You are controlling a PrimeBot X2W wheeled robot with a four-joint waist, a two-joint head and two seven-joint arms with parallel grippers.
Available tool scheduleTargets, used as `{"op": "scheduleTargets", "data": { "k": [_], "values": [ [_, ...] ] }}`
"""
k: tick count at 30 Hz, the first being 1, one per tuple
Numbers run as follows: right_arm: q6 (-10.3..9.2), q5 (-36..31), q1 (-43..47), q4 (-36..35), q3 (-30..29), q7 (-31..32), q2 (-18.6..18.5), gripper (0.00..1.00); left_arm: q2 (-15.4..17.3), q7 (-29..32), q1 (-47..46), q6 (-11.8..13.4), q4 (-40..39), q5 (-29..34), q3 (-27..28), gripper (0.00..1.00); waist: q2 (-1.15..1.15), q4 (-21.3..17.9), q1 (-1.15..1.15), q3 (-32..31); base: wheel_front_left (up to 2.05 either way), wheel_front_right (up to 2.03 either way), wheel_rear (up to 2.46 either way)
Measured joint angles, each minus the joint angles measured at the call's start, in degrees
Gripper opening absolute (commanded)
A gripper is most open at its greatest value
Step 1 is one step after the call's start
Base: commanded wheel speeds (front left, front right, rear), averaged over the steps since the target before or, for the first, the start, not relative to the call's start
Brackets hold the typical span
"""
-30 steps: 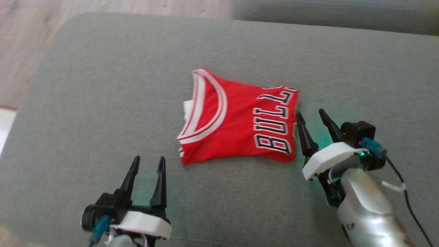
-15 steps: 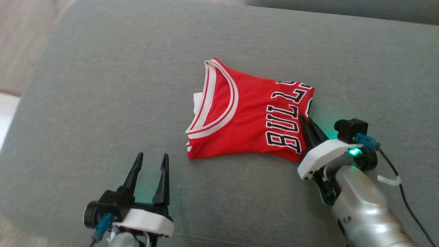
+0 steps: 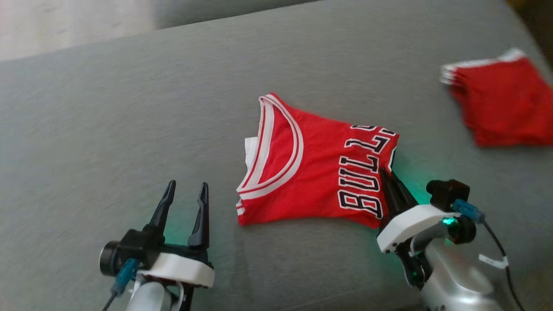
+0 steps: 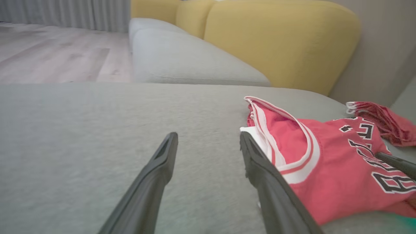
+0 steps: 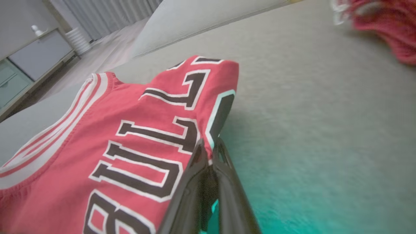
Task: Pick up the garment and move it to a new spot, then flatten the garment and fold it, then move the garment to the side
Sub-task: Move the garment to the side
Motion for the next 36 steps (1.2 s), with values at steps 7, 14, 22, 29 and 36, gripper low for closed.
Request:
{"op": "scheduleTargets", "data": {
  "k": [7,14,22,29,36],
  "values": [
    [0.00,1.4,3.1,-2.6,-0.2,0.0,0.0,0.00,0.0,0.0,-0.1,-0.9,0.5,0.9,0.2,1.00,0.00,-11.5,0.00,0.4,0.00,0.00,0.00],
    [0.00,1.2,3.5,-5.6,-0.3,0.0,0.0,0.00,0.0,0.0,-0.8,-1.5,1.2,1.5,0.2,1.00,0.00,-17.7,0.00,1.4,0.00,0.00,0.00],
    [0.00,-5.7,-6.5,-6.1,-1.8,0.0,-0.3,0.00,0.0,0.0,-0.7,-1.5,1.7,1.9,0.3,1.00,0.00,-15.4,0.00,2.4,0.00,0.00,0.00],
    [0.00,-11.6,-20.1,0.6,-7.2,0.0,-8.1,0.00,0.0,0.0,-0.8,-2.0,1.8,2.4,1.3,1.00,0.00,-12.4,0.00,3.6,0.00,0.00,0.00],
    [0.00,-17.1,-27.2,10.7,-13.0,0.0,-17.0,0.00,0.0,0.0,-0.8,-2.0,1.5,2.4,1.5,1.00,0.00,-9.7,0.00,5.0,0.00,0.00,0.00]
  ]
}}
